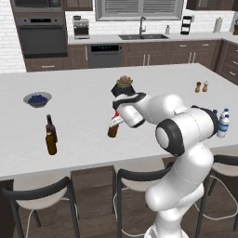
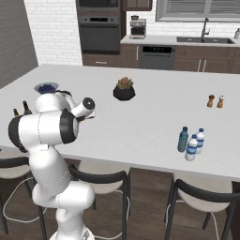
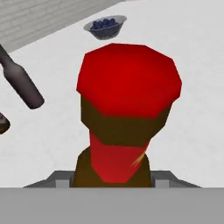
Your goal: Move the plastic bottles in the middle to the plastics group, and the glass bottles in the middle to the glass group.
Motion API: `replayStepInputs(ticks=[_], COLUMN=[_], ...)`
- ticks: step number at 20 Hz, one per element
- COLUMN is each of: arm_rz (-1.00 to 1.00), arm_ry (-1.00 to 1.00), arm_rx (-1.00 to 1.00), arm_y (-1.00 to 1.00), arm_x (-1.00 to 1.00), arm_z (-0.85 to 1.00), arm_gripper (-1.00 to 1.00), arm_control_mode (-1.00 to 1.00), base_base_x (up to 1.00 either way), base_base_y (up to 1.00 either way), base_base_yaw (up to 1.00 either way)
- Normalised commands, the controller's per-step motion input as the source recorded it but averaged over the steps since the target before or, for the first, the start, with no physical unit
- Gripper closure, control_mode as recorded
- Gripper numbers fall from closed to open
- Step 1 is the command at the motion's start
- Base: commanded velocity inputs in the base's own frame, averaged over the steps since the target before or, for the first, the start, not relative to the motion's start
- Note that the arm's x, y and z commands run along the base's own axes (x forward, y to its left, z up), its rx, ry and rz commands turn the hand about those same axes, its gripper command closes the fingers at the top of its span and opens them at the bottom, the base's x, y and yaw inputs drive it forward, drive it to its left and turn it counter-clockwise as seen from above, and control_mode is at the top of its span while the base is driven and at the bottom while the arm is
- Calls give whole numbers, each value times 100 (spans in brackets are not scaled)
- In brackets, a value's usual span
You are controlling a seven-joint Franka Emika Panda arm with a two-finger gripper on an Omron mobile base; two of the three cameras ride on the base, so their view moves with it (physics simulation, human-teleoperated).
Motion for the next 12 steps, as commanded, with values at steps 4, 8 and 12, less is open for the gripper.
replayStepInputs(ticks=[4, 8, 12], arm_rz=[37, 19, 0], arm_ry=[-7, -13, -9], arm_rx=[0, 0, 0], arm_y=[72, 64, 46], arm_x=[-23, -2, 1], arm_z=[4, 8, 0], arm_gripper=[100, 100, 100], arm_control_mode=[-100, -100, -100], base_base_x=[0, 0, 0], base_base_y=[0, 0, 0], base_base_yaw=[0, 0, 0])
